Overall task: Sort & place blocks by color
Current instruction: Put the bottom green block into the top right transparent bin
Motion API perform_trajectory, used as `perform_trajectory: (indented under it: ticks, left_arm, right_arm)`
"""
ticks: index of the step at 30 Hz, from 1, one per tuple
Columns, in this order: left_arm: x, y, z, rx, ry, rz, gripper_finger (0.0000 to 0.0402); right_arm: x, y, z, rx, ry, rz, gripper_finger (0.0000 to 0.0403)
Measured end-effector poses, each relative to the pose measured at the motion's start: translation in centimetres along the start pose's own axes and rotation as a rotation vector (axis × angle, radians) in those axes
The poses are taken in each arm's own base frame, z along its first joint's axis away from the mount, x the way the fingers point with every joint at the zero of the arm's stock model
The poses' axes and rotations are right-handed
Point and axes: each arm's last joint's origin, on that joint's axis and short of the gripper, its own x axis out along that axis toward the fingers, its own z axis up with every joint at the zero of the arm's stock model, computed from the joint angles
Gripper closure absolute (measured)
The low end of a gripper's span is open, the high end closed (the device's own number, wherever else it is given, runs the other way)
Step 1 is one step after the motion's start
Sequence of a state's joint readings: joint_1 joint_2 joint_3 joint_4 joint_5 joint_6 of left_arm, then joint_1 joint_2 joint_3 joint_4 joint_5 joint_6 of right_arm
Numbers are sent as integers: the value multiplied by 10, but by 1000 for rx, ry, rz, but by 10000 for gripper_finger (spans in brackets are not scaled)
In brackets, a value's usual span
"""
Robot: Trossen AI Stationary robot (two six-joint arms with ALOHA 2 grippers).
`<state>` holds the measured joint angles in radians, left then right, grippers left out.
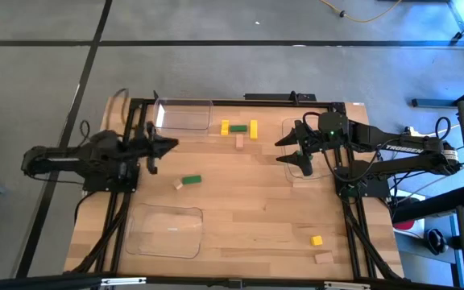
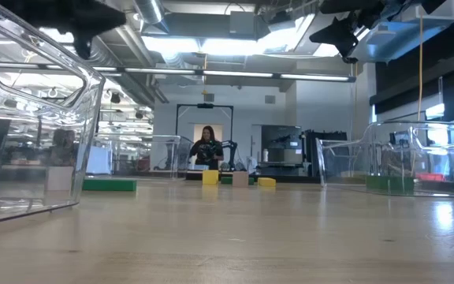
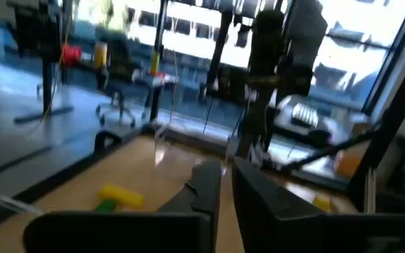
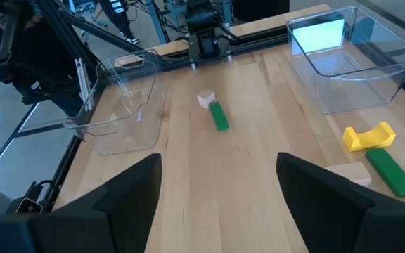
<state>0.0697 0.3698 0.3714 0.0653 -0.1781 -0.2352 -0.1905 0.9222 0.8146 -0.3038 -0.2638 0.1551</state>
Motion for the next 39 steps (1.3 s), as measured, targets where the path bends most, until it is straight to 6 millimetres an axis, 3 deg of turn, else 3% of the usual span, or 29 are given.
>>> perform_trajectory:
  ticks: [6,13,19,24,39]
  left_arm:
    - [33,-14,23,32,403,34,278]
    - [74,-25,20,24,763,-20,200]
    - [104,-25,-11,62,1023,14,155]
    - [120,-30,-43,185,1157,-5,148]
    - [137,-49,-125,447,1373,117,151]
  right_arm:
    - [0,0,0,-1,0,0,120]
    - [0,0,0,-1,1,0,120]
    - [0,0,-1,26,6,-1,120]
    - [0,0,-1,26,9,-1,120]
    - [0,0,-1,23,11,-10,120]
